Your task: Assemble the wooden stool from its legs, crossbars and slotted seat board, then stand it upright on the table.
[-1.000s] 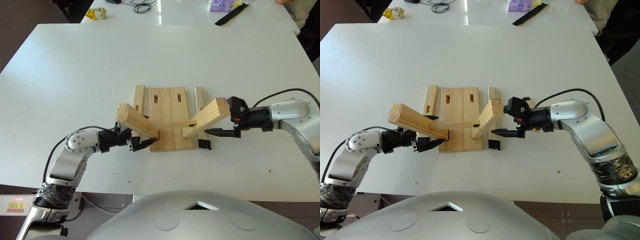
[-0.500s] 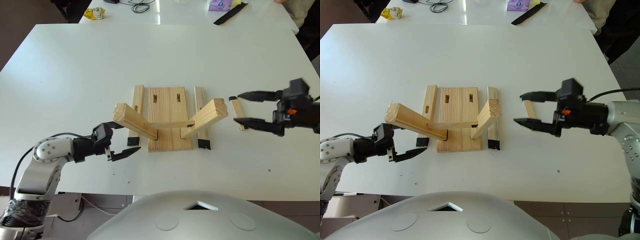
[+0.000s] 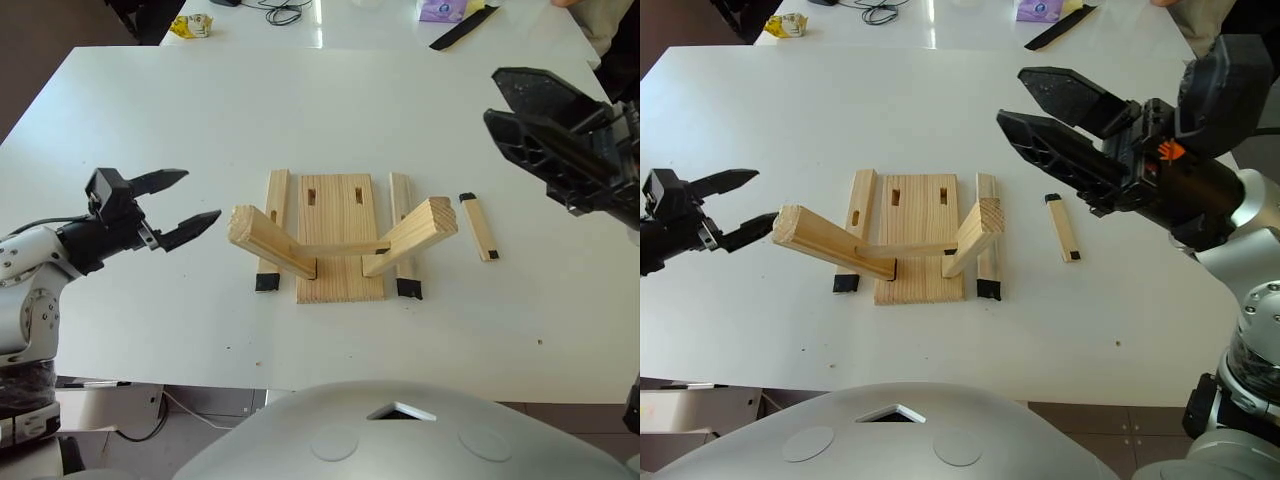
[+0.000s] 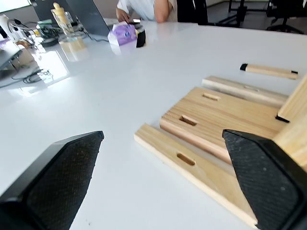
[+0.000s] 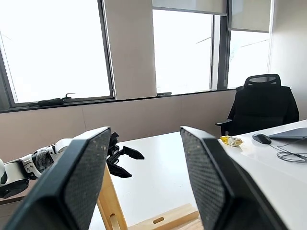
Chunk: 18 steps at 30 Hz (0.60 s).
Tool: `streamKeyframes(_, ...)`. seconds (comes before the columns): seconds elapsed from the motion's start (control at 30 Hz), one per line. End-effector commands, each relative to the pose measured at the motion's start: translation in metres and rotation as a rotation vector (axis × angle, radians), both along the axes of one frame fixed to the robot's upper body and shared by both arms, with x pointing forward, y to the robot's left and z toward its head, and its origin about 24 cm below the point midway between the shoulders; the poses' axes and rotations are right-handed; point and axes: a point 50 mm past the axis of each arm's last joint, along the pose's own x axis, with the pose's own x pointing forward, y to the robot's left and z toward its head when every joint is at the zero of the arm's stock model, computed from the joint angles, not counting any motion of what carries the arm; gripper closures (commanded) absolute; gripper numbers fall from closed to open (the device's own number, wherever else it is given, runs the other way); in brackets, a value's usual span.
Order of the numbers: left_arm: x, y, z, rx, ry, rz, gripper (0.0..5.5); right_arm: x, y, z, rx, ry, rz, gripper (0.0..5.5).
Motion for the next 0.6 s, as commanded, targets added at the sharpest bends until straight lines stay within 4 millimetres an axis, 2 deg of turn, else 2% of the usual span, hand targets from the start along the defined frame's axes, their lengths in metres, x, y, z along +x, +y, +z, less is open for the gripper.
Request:
streamKeyframes(0.03,0.006,-0.007,-0.007,-0.014,0.007,0.007,0.92,0.0,0.019,0.007,0.044,-0.042,0.035,2.82)
streamKeyframes(0.3,0.012,-0.021,-0.014,0.001,0.014,-0.039,0.92,0.002,0.039,-0.002,0.072,-0.016,0.058,2.82)
streamKeyframes(0.33,0.013,-0.021,-0.014,0.001,0.014,-0.041,0.92,0.002,0.041,-0.008,0.042,0.001,0.064,2.82)
streamKeyframes(0.5,0.012,-0.026,-0.019,0.002,0.02,-0.049,0.92,0.001,0.054,-0.074,-0.302,0.101,0.047,2.82)
streamKeyframes(0.57,0.011,-0.03,-0.02,0.006,0.021,-0.064,0.92,-0.002,0.057,-0.082,-0.325,0.098,0.056,2.82)
streamKeyframes(0.6,0.011,-0.031,-0.021,0.011,0.019,-0.069,0.92,-0.002,0.057,-0.078,-0.298,0.08,0.058,2.82)
